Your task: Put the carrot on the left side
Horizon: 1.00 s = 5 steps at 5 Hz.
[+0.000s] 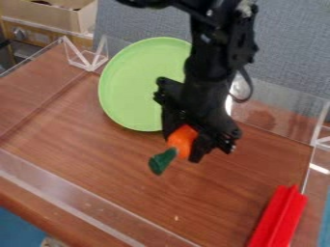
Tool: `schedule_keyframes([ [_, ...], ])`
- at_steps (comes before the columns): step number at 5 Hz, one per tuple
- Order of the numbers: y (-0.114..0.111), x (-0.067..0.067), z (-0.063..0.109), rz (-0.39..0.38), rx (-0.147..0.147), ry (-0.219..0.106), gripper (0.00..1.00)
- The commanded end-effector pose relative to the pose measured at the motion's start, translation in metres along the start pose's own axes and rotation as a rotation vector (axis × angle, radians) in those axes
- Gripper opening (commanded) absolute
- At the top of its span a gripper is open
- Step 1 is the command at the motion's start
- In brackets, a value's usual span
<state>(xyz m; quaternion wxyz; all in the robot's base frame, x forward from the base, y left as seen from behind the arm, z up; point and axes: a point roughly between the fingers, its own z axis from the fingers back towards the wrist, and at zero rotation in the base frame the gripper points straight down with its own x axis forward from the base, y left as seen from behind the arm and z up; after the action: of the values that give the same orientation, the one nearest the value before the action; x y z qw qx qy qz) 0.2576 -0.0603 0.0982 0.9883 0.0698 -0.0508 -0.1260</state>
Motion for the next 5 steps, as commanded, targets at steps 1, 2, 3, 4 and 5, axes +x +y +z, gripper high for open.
schedule_keyframes([
  [1, -0.01, 0.017, 0.016, 0.01, -0.02, -0.078, 0.0],
  [2, -0.017, 0.028, 0.014, 0.013, -0.033, -0.089, 0.0],
  [3, -0.011, 0.022, 0.008, 0.08, -0.032, -0.076, 0.0],
  [4, -0.004, 0.016, 0.001, 0.144, -0.032, -0.058, 0.0],
  [5, 0.002, 0.011, -0.004, 0.2, -0.031, -0.05, 1.0],
])
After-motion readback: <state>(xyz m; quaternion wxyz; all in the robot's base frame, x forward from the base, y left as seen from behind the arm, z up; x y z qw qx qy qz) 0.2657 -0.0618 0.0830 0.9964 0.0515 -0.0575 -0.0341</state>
